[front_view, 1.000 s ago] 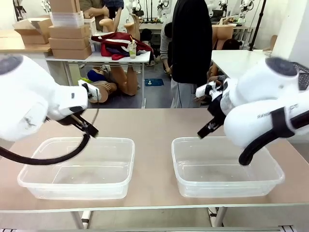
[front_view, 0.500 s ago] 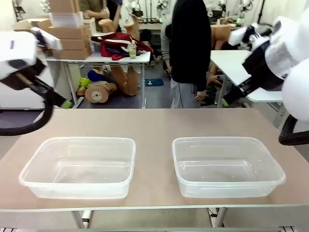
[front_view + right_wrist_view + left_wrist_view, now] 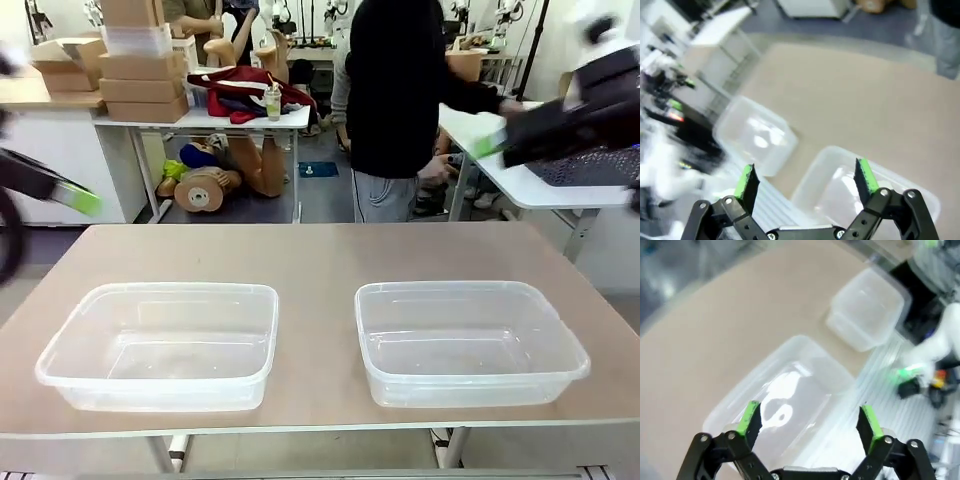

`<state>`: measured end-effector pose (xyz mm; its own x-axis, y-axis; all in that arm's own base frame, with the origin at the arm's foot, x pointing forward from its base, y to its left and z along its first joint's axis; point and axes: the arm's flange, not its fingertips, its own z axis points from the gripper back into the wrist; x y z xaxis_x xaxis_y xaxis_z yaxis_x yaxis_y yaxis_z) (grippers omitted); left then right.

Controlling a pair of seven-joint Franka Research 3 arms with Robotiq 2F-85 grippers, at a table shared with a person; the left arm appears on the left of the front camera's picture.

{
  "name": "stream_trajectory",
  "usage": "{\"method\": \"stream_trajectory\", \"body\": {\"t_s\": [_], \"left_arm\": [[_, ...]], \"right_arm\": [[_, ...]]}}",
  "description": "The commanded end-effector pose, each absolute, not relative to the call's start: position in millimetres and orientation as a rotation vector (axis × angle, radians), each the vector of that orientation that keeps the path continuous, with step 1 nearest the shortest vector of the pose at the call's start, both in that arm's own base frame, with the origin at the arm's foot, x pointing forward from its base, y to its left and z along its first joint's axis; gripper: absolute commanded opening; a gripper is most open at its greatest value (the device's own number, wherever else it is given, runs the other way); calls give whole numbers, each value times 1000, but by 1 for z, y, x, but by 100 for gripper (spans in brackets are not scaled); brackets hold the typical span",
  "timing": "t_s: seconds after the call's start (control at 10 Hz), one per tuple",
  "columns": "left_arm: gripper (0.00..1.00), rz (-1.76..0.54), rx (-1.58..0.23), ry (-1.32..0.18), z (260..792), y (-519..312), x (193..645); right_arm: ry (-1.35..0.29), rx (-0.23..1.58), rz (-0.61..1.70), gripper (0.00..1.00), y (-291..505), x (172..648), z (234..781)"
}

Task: Sort the waste into each basket.
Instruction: Pick up the Organizing box on the left side of the table and lift it.

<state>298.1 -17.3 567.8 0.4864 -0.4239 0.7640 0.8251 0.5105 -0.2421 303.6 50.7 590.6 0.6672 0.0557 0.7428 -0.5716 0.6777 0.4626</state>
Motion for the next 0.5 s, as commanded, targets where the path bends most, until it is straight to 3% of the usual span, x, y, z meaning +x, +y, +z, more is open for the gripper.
{"method": "stream_trajectory", "body": {"t_s": [0.0,0.2,0.3,0.4], "left_arm": [[100,-592,-1316,-626,582,69,287],[100,-466,-1443,-714,561,101,292],[100,-314,-1316,-723,548,101,301],[100,-694,-1188,-768,576,107,270]], "right_arm": [[-760,1501,-60,100,-35,235,523],[-820,1546,-258,100,-83,236,499],[-893,1398,-244,100,-86,235,491],[-787,1236,127,100,-92,278,581]]}}
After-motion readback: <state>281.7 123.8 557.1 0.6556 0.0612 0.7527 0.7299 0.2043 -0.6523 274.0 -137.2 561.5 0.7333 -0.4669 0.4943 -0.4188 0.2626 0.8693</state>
